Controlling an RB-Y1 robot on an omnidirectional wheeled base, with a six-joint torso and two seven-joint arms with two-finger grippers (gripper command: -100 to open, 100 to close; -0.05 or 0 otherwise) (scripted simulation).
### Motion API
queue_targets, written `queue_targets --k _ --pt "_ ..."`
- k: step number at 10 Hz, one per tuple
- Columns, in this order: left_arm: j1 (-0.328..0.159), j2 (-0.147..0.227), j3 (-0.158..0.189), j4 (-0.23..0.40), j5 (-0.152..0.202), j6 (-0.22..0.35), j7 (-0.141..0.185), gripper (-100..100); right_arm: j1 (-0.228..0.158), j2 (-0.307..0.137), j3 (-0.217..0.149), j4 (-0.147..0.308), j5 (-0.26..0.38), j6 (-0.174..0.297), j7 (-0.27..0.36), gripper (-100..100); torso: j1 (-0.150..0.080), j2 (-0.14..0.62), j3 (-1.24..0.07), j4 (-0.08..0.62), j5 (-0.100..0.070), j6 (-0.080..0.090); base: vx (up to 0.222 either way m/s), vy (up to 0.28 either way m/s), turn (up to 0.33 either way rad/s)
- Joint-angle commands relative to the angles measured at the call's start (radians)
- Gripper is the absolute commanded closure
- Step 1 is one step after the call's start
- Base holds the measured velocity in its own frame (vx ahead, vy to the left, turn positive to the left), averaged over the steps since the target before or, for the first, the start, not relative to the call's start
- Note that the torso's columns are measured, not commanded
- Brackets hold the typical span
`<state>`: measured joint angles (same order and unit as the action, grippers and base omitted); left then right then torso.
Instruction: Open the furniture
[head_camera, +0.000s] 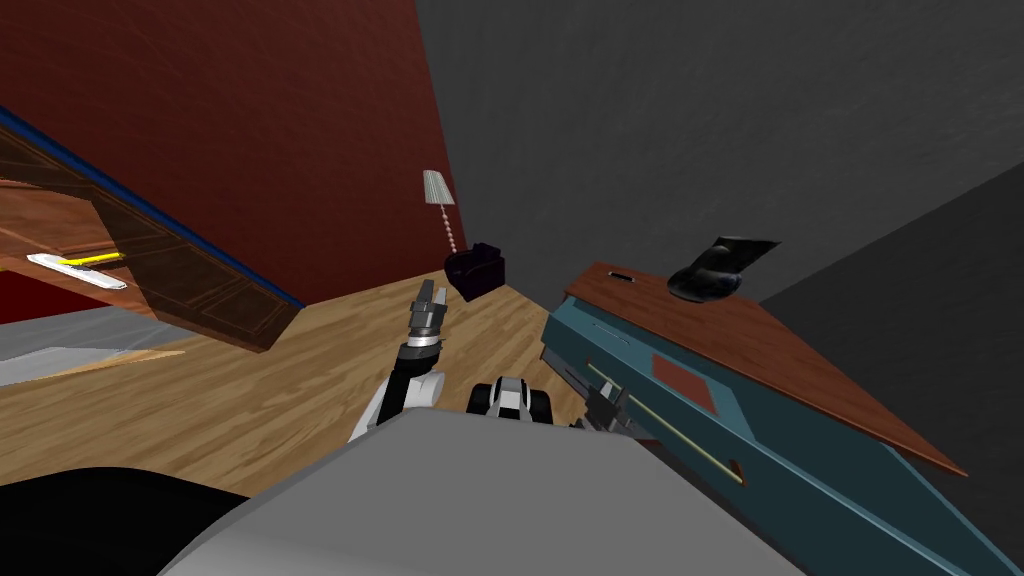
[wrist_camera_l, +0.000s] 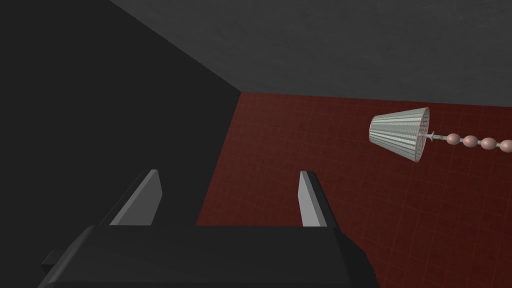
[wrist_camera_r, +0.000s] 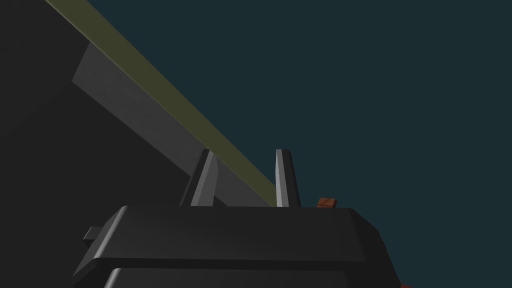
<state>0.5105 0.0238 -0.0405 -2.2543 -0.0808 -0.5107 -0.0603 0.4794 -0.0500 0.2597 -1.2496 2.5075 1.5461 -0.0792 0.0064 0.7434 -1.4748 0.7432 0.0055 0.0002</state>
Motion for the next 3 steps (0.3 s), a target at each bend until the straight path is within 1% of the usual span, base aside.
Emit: queue_targets --k 1,2,3 --pt "0.000 0.000 0.000 0.000 0.000 0.000 0.000 0 0.013 0.004 -0.032 -0.016 0.029 -0.004 -0.056 100 0.000 0.000 -0.001 0.001 0.001 -0.001 0.007 0.032 -0.018" --pt "0.000 0.000 0.000 0.000 0.000 0.000 0.000 0 0.047 0.015 -0.079 -0.029 0.074 -0.021 -0.092 100 -0.001 0.000 -0.001 0.001 0.001 -0.003 0.011 0.060 -0.045" --pt "0.000 0.000 0.000 0.000 0.000 0.000 0.000 0 0.047 0.015 -0.082 -0.029 0.077 -0.021 -0.116 100 0.001 0.001 0.000 0.000 0.001 0.000 0.019 0.070 -0.050"
